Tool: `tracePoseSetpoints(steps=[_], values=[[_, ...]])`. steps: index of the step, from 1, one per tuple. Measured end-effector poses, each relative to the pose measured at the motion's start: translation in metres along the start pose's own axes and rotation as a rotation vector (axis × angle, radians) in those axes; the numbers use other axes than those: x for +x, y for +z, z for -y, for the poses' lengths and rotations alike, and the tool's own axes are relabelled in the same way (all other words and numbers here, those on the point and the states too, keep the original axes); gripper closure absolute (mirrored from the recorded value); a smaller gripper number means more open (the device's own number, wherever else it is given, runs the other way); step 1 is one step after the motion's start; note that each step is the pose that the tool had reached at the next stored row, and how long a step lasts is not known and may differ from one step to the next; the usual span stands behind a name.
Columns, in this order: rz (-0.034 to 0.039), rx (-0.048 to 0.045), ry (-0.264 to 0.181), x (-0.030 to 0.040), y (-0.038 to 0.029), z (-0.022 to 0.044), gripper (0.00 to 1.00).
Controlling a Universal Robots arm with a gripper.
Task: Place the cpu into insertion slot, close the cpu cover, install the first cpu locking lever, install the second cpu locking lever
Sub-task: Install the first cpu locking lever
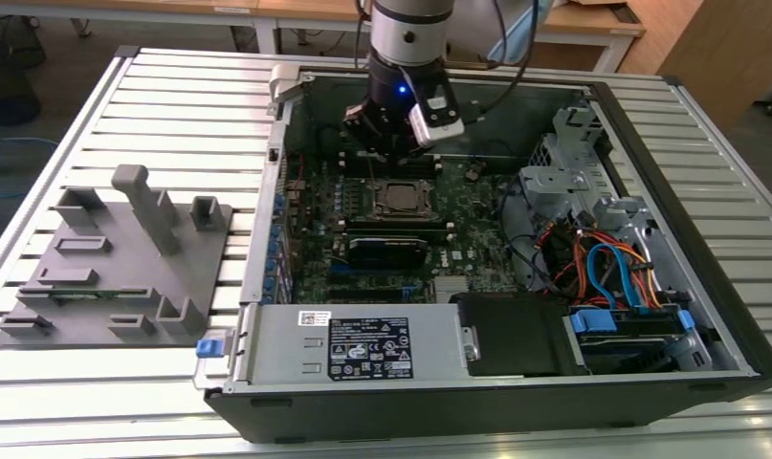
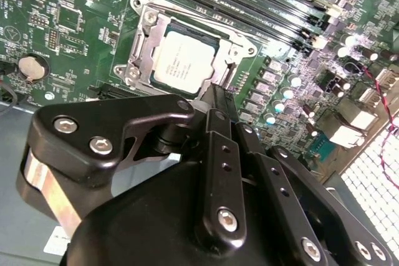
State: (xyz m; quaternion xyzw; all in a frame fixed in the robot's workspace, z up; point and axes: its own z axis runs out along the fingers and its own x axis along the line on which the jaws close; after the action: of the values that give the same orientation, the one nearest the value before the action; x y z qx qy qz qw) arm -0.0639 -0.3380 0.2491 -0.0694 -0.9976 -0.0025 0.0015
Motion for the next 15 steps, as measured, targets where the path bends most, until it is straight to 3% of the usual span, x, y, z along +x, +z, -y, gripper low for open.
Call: tracePoseSetpoints(steps=[15], values=[[-0.0001, 0.0001, 0.0, 0.0032, 0.0, 0.0005, 0.9]])
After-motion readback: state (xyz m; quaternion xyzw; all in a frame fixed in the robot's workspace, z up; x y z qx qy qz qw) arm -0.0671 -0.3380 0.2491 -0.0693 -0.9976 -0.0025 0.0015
